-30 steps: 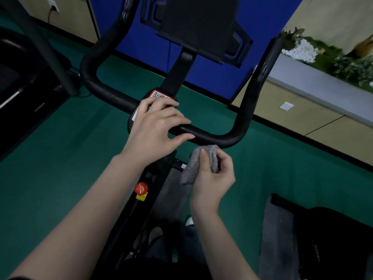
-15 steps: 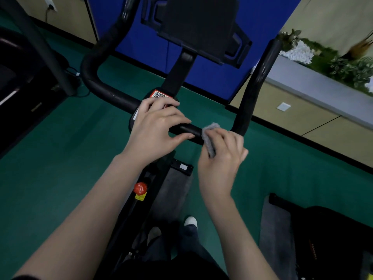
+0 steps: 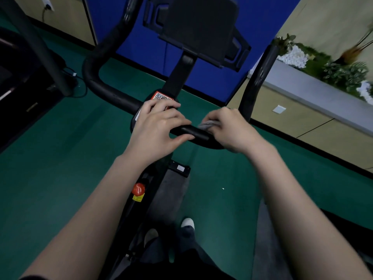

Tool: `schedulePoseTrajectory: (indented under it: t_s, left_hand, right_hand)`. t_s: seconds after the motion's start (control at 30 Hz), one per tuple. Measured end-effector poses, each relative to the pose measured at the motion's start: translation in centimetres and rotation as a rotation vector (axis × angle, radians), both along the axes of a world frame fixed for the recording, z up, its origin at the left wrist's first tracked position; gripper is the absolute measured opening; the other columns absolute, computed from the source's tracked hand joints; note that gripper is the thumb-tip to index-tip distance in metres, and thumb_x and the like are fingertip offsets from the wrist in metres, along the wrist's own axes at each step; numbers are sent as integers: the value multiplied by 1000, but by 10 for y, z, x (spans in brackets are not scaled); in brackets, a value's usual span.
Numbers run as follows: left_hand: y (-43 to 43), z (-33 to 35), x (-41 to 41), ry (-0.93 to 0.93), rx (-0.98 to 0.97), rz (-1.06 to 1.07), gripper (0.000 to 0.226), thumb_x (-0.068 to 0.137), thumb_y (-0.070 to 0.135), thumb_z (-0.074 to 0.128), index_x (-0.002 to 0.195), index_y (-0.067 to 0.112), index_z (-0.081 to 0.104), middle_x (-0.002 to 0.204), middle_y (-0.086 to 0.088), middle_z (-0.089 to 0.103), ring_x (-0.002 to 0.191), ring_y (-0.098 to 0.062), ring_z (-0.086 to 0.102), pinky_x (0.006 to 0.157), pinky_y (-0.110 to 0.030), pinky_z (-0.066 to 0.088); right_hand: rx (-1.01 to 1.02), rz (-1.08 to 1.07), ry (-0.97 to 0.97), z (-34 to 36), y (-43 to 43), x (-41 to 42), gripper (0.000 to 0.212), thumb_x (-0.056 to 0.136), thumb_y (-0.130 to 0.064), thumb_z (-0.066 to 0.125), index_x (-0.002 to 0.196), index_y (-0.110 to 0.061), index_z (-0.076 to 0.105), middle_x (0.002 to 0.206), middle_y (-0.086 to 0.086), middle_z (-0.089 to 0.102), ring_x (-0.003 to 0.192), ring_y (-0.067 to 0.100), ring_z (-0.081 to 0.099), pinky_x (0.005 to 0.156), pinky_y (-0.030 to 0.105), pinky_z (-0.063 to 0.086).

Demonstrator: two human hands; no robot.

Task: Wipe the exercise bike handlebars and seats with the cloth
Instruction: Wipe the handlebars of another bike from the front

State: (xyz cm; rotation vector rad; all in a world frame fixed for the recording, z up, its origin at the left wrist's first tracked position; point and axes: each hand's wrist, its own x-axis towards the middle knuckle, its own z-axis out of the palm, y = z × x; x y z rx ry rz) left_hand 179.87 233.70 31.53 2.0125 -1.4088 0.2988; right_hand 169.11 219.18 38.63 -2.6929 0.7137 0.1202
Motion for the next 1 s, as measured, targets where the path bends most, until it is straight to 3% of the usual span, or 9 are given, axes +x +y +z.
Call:
schedulePoseTrajectory:
  t_s: [0.07, 0.2, 0.33, 0.43, 0.57, 0.67, 0.77, 1.0]
  left_hand:
    - [0, 0, 0, -3, 3, -1, 34, 81, 53, 62, 98, 27, 74, 95, 15, 69, 115, -11, 53, 102, -25, 18]
    - [0, 3, -2, 11, 13, 3, 35, 80, 54, 63, 98, 26, 74, 96, 15, 69, 115, -12, 53, 103, -28, 20]
    - [-8, 8, -10, 60, 6, 9, 44, 77, 56, 64, 100, 21, 75, 103, 9, 69, 114, -17, 55, 104, -31, 23]
    - [-17, 10, -22, 41, 30, -29, 44, 78, 53, 65, 103, 17, 74, 103, 5, 69, 113, -20, 57, 106, -34, 26]
    - [-26, 4, -33, 23, 78, -71, 41, 80, 47, 67, 104, 13, 72, 99, 2, 69, 103, -20, 61, 108, -36, 29]
    - [-27, -2, -38, 77, 96, -97, 42, 80, 45, 65, 106, 12, 71, 99, 1, 68, 96, -22, 61, 98, -35, 37]
    - [-28, -5, -39, 120, 81, -100, 41, 81, 45, 65, 108, 15, 71, 99, 3, 68, 93, -20, 60, 92, -31, 36]
    - [-31, -4, -38, 188, 55, -84, 36, 77, 44, 69, 101, 17, 73, 95, 6, 69, 89, -19, 62, 88, -30, 34]
  right_hand:
    - [-11, 34, 19, 2, -8, -10, 30, 84, 3, 47, 87, -17, 70, 81, 3, 65, 64, 8, 54, 47, 13, 37]
    - [-26, 80, -64, -7, -7, -15, 32, 84, 4, 50, 97, -15, 71, 94, 6, 69, 91, 22, 60, 78, 28, 46]
    - [-152, 137, -321, -23, -5, -45, 27, 79, 12, 57, 98, -4, 70, 92, 10, 67, 91, 31, 58, 83, 35, 43]
    - [-280, 3, -532, -45, -2, -60, 27, 77, 15, 60, 97, -1, 70, 93, 9, 67, 91, 32, 59, 85, 36, 40]
    - [-280, -224, -795, -71, 22, -54, 28, 78, 15, 56, 97, 0, 70, 96, 9, 67, 97, 22, 55, 92, 31, 37]
    - [-286, -256, -886, -84, 33, -59, 27, 80, 13, 53, 97, 1, 70, 97, 10, 67, 100, 20, 53, 93, 36, 39]
    - [-226, -396, -984, -79, 13, -57, 27, 80, 18, 55, 98, 4, 70, 99, 14, 67, 98, 29, 56, 92, 40, 45]
    - [-98, -488, -1098, -89, 39, -56, 32, 77, 22, 52, 100, 5, 68, 102, 11, 63, 100, 30, 55, 92, 30, 45]
